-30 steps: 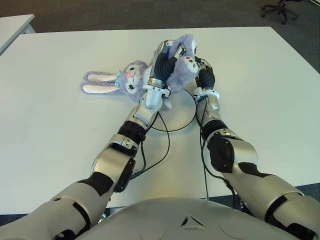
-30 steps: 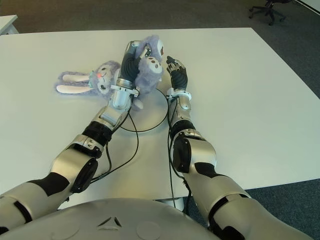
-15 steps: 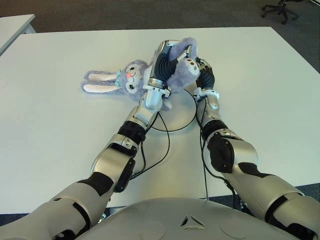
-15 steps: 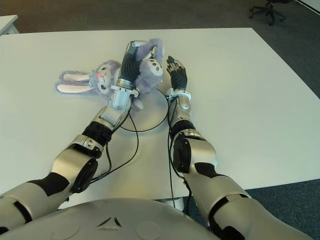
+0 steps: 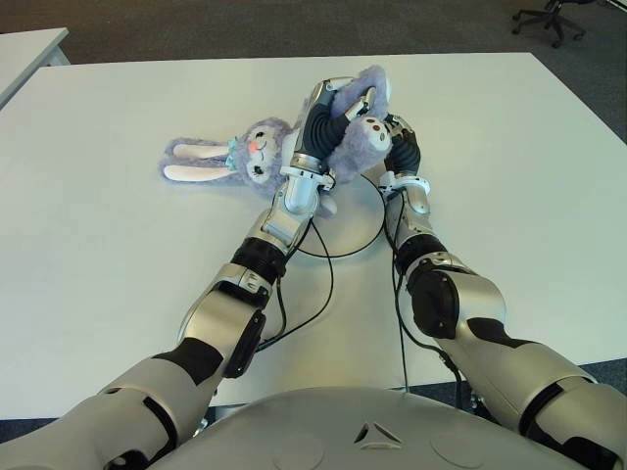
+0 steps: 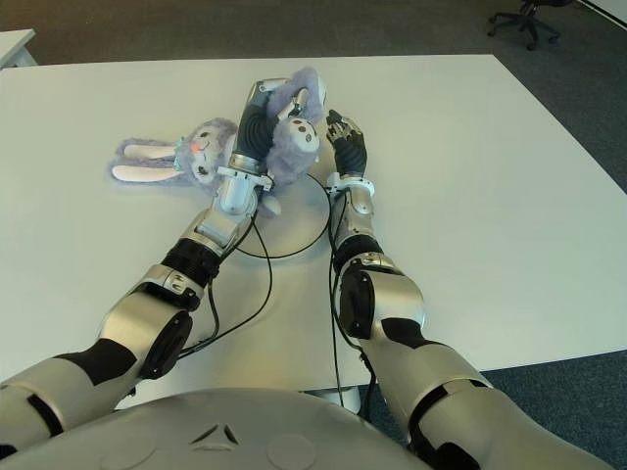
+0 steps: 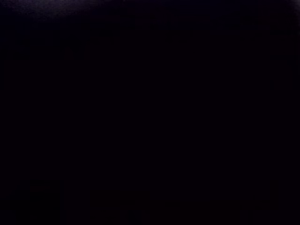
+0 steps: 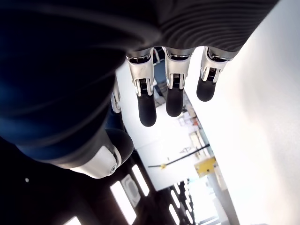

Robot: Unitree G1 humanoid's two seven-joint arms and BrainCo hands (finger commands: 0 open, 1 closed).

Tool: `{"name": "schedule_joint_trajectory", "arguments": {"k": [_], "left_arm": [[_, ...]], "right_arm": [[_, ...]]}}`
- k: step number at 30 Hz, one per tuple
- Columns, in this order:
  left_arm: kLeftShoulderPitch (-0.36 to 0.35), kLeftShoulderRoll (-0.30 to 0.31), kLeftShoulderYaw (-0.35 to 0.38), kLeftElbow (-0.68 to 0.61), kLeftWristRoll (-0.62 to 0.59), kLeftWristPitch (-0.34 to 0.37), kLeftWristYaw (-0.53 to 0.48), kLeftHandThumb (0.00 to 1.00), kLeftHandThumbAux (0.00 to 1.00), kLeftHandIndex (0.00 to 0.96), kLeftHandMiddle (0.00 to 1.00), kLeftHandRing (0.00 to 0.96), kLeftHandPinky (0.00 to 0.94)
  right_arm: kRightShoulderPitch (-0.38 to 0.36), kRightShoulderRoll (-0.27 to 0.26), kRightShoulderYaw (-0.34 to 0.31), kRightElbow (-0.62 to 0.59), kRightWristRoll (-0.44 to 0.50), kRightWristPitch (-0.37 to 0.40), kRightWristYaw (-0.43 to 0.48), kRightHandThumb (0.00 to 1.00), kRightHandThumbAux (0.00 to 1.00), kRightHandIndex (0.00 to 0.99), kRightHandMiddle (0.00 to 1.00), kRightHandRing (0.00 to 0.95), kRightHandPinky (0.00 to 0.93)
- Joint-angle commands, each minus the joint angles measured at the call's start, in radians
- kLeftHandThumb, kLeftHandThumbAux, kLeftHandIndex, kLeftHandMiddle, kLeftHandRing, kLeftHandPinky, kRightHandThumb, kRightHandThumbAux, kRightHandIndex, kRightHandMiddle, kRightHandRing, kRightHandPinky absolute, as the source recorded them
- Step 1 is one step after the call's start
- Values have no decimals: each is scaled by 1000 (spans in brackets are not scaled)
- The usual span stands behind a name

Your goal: Put the doll into the plate.

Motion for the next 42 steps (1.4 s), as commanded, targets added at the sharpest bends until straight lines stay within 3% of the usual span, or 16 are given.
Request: {"name": "schedule_joint_trajectory", "arguments": {"k": [1, 14, 19, 27, 29, 32, 36, 42], "left_arm": [[41, -5, -1, 1, -11, 22, -13, 437, 431, 523, 751, 735, 732], [47, -6, 3, -1, -8, 8, 6, 421, 499, 382, 649, 642, 613], [49, -3, 1, 2, 2, -4, 20, 328, 562, 338, 599, 611, 598], [49, 0, 2, 7, -2, -21, 16, 276, 593, 325, 555, 575, 552], [49, 2, 1, 9, 1, -25, 17, 230, 581, 287, 487, 501, 464], [49, 6, 0, 12, 9, -31, 23, 214, 575, 271, 455, 466, 424], [49, 12, -3, 15, 24, -35, 34, 176, 547, 228, 355, 355, 296], [49, 17, -6, 24, 34, -46, 36, 159, 519, 184, 294, 296, 261]], "right_arm": [[85, 17, -10, 62, 6, 49, -2, 696, 724, 403, 186, 119, 85], [88, 16, -15, 62, 12, 44, 2, 702, 724, 409, 190, 118, 84], [88, 14, -9, 62, 7, 45, -6, 704, 722, 413, 182, 109, 82], [88, 14, -9, 62, 10, 46, -8, 706, 719, 417, 192, 119, 96], [87, 14, -11, 63, 12, 46, -2, 706, 719, 417, 190, 114, 73], [87, 13, -10, 63, 11, 45, 1, 705, 719, 417, 181, 105, 60], [88, 12, -7, 63, 7, 43, -6, 705, 719, 416, 174, 100, 67], [89, 12, -2, 63, 2, 40, -14, 704, 719, 415, 175, 106, 78]]}}
